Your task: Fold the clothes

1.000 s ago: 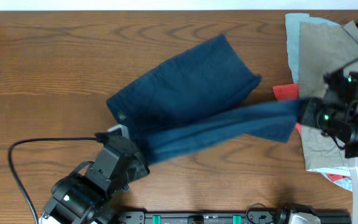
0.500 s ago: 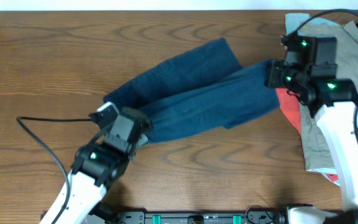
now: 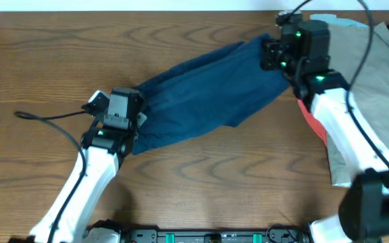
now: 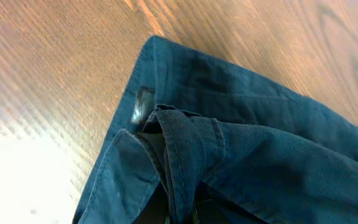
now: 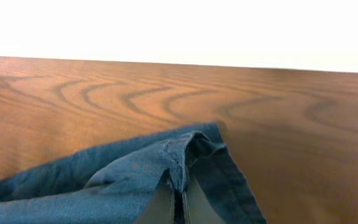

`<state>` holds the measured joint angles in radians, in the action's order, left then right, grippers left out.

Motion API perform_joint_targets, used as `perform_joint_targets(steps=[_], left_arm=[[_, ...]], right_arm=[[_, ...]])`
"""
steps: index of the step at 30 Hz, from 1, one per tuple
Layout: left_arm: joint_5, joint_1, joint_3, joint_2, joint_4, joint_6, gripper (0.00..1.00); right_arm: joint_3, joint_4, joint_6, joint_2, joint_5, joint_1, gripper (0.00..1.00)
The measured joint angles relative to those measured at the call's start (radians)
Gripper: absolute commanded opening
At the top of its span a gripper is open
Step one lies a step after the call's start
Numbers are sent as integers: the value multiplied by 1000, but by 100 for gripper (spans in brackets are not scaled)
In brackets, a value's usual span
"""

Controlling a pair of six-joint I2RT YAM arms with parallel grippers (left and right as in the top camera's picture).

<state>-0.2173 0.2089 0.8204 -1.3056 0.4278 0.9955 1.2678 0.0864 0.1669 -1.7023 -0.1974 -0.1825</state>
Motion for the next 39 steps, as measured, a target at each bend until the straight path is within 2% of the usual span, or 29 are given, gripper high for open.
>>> perform_joint_targets(steps=[1,2,3,4,6,7,10,18,20,24,28,32,36,39], left_arm=[[-1,-6,0,-16,-16,0,11],[-2,-15,0,-39,-37,1,22],[-7,-22,0,-61,-59,-3,34],[-17,-31,0,-85,-85,-2,56],[-31,-47,0,-121,-140,-9,84],[-33,-55,0,-139,-164,-27,89],[-16,-80,0,-159,-192,-84,100],[172,-180,0,-158,-170,-163,98],[210,-184,0,-158,-151,-166,98],[252,-183,0,-169,-102,-174,98],[293,-183,0,-217,-85,-182,98],[317,-183,0,-270,-68,-185,98],[326,-183,-1,-299,-66,-185,98],[330,-183,-1,-304,-66,-185,98]], right_arm=[[0,-34,1,-21,3,-5,2],[1,-80,0,-53,9,-13,16],[1,-115,4,-77,15,-18,40],[2,-152,6,-107,26,-21,68],[2,-204,2,-163,44,-21,87],[2,-212,2,-185,53,-20,99],[2,-183,0,-228,66,-20,99],[9,7,0,-232,76,-18,99],[9,66,-2,-232,78,-18,91],[10,171,-25,-234,79,-19,67],[11,275,-27,-257,87,-20,57],[11,358,-34,-296,119,-20,43],[12,439,-36,-301,190,-20,34],[13,494,-33,-301,251,-20,38]])
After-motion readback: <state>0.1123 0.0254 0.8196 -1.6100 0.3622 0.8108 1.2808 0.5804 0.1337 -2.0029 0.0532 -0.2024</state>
